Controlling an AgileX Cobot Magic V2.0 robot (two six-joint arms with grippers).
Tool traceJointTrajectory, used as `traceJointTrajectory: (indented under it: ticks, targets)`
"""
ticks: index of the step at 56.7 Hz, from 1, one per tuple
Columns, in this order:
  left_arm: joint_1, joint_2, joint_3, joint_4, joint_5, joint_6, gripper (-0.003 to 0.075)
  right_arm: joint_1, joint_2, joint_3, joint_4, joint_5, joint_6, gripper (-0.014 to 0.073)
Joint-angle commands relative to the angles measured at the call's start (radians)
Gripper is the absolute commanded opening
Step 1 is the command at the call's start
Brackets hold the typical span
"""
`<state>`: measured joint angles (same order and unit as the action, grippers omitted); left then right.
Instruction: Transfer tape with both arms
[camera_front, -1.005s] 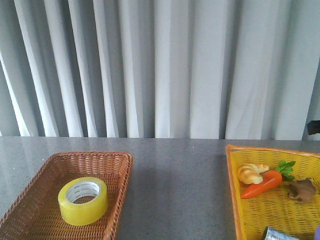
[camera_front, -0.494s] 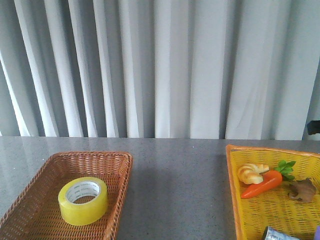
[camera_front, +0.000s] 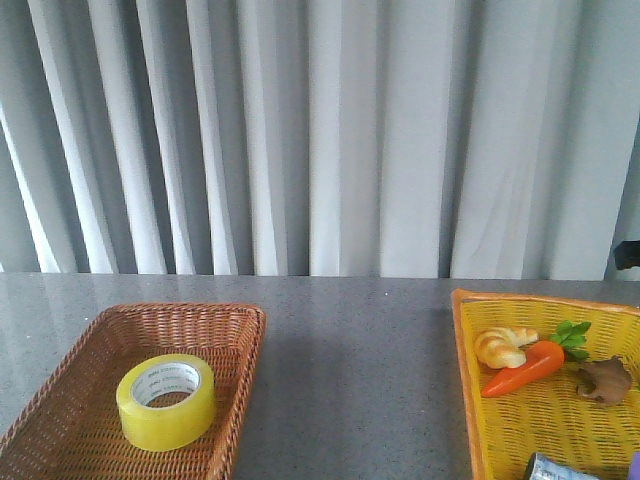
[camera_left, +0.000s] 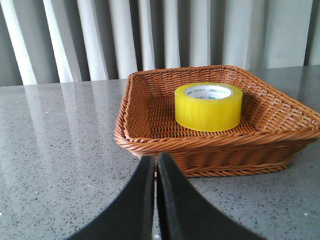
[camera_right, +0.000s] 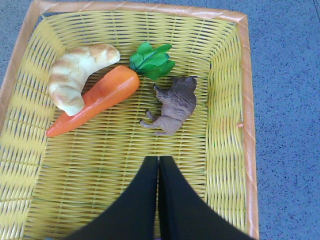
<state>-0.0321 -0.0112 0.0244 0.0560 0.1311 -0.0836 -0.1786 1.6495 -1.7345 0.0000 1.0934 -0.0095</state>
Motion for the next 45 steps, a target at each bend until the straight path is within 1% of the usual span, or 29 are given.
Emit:
traceJointTrajectory:
  ticks: [1,36,45]
  targets:
    - [0.001,-0.016,-0.007,-0.009,-0.065,-0.011,-0.0006,-0.003,-0.038,-0.025,-0.007,-0.043,-0.002,-0.0007]
    - [0.001,-0.016,-0.007,-0.009,-0.065,-0.011,-0.0006,-0.003,-0.038,-0.025,-0.007,-0.043,-0.002,-0.0007]
    - [0.001,-0.016,-0.007,-0.009,-0.065,-0.011,-0.0006,-0.003,-0.069,-0.025,0.025,-0.051,-0.002,-0.0007]
